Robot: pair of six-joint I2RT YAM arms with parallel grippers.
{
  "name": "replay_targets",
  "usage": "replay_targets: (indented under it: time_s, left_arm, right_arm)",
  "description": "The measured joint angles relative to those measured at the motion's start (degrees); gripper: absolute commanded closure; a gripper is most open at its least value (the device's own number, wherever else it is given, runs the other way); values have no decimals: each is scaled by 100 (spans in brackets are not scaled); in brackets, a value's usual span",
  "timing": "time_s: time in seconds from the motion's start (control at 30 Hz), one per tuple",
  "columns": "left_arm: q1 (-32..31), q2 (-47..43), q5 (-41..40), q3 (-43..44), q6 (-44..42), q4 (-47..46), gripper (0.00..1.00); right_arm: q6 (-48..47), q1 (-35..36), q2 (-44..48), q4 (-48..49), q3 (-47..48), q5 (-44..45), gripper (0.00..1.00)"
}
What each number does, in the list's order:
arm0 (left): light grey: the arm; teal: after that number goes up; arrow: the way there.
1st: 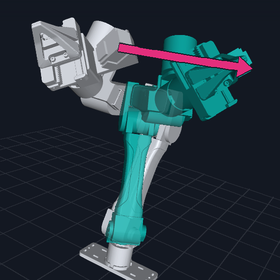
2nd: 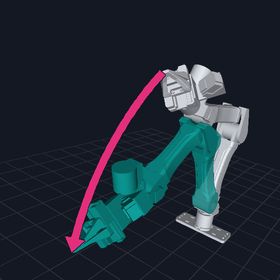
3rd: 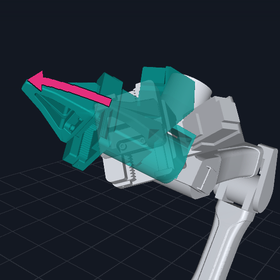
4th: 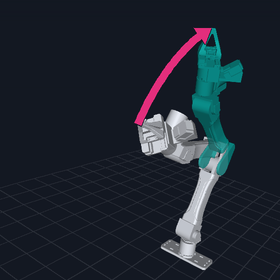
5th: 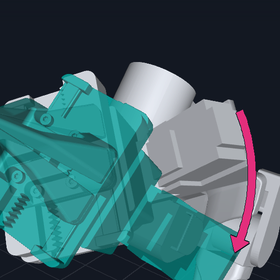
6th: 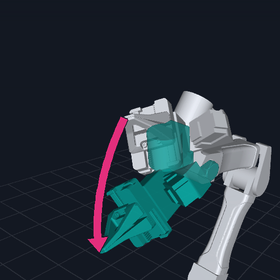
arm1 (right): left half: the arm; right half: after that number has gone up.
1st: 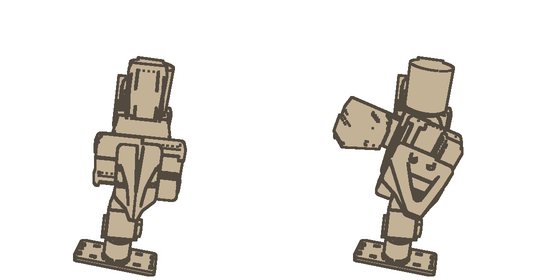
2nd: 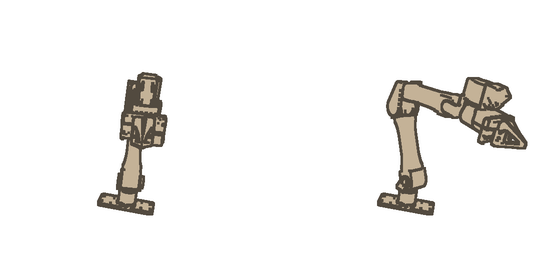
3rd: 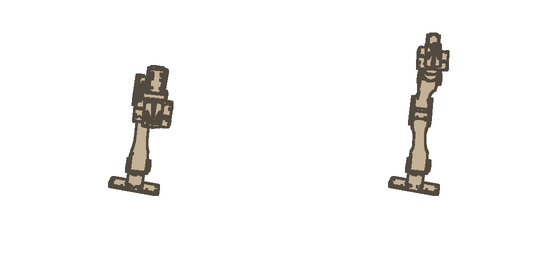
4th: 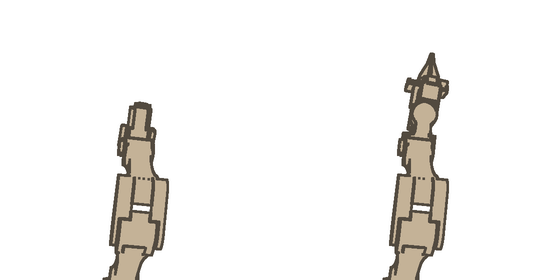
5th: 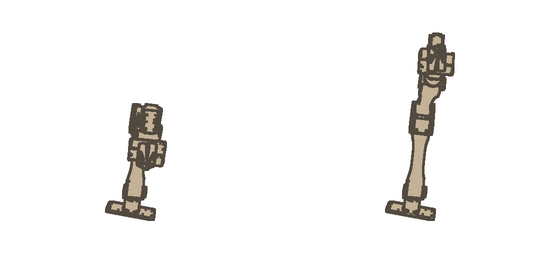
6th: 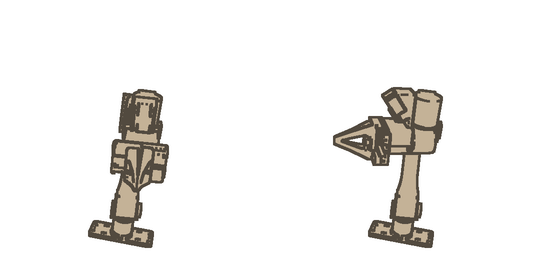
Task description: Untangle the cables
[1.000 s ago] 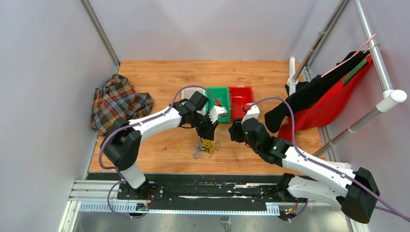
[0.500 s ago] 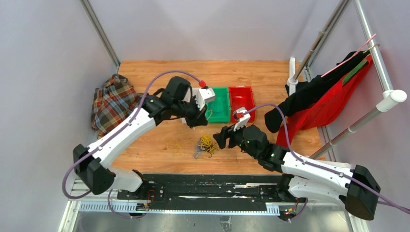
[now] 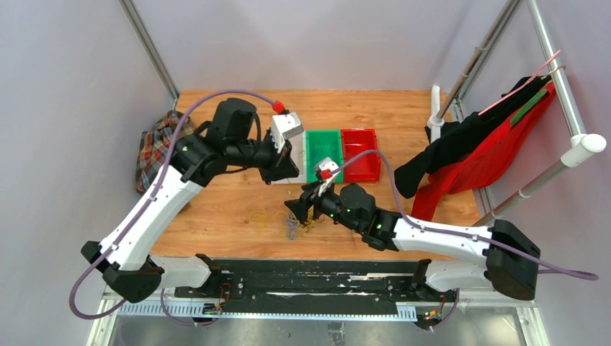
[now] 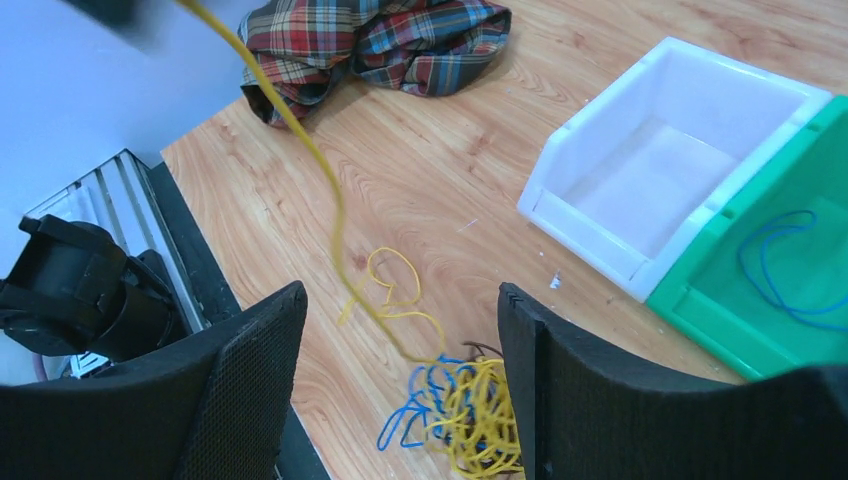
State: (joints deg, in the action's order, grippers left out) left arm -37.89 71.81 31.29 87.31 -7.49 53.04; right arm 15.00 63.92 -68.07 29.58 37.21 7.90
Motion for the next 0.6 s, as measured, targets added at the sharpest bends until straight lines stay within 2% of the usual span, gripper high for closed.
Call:
replay_targets:
  time_s: [0.37,0.6]
  left_arm:
    - [0,-98,-105,1703,-22,629,100]
    - [0,-109,-105,2070,-31,791,100]
  right_arm:
    - [-50,22,-1316,358,490,-13,37]
    - [-26,59,-1744,660,549,68,34]
